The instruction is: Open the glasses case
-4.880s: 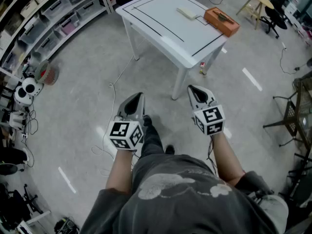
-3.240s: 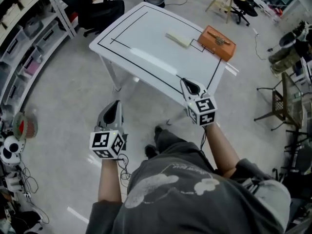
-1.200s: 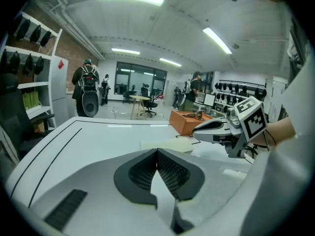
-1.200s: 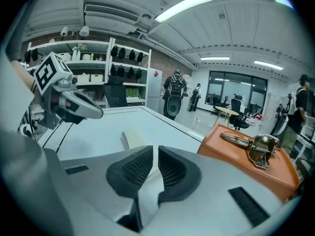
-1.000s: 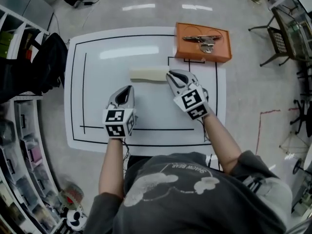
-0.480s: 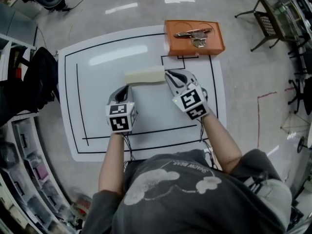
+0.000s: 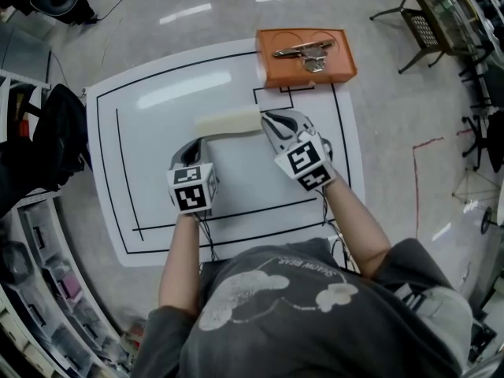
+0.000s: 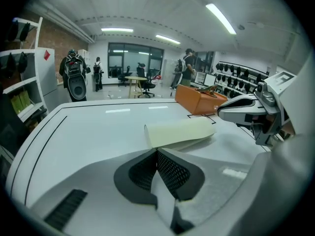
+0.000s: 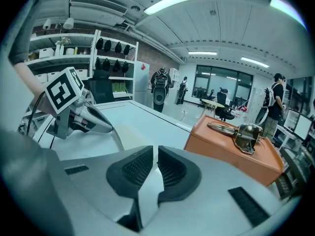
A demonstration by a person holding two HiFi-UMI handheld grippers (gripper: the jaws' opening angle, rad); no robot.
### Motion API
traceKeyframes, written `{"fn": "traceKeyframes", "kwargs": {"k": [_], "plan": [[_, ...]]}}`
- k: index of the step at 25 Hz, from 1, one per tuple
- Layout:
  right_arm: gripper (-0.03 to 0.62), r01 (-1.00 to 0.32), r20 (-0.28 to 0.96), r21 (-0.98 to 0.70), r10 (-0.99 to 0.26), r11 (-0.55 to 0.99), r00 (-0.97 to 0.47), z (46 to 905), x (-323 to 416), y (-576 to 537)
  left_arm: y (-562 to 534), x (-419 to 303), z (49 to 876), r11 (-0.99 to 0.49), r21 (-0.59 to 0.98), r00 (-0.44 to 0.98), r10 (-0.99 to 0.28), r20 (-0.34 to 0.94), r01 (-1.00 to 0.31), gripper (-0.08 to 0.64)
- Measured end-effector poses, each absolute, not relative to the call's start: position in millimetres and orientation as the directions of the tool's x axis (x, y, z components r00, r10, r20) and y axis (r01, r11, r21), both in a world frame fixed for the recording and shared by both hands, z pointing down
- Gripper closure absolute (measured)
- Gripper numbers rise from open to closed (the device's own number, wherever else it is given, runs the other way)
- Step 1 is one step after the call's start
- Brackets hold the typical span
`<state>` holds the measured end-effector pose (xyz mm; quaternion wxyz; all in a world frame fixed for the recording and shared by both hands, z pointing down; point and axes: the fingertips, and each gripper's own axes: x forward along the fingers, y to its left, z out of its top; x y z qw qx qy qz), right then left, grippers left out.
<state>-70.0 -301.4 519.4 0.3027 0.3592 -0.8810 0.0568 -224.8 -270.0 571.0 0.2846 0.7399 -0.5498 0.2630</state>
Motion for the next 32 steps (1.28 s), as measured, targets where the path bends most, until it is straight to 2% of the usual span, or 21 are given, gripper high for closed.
{"fn": "traceKeyframes", "kwargs": {"k": [4,7,12,15,20,28,32], "plan": [[0.545,-0.624,0.598,0.134,-0.565,0.770,-0.568,525,-73,-300,-269,-225,571,-0.227,0.126,0.248,-0.658,0.711,-0.966,0.558],[0.489,-0.585,0.617,0.122,-0.523,0.802,-0.588,531,-78,-298,-270,-225,570,-0.228,0.124,0.248,-0.664,0.705,-0.966,0.558],[0.342,-0.518,0.644,0.112,-0.459,0.848,-0.612,540,-87,-291,-268,-226,573,-0.228,0.122,0.244,-0.652,0.718,-0.966,0.558],[0.286,-0.465,0.661,0.138,-0.431,0.875,-0.614,546,-93,-286,-268,-226,573,-0.231,0.124,0.248,-0.650,0.718,-0.965,0.558],[0.279,-0.401,0.673,0.238,-0.448,0.885,-0.588,551,-100,-290,-268,-225,573,-0.243,0.117,0.250,-0.644,0.723,-0.963,0.558],[0.338,-0.300,0.702,0.384,-0.487,0.873,-0.519,560,-106,-295,-269,-225,573,-0.254,0.108,0.251,-0.641,0.725,-0.961,0.558],[0.345,-0.289,0.708,0.390,-0.485,0.874,-0.513,561,-106,-294,-268,-225,573,-0.256,0.104,0.249,-0.640,0.726,-0.961,0.558]]}}
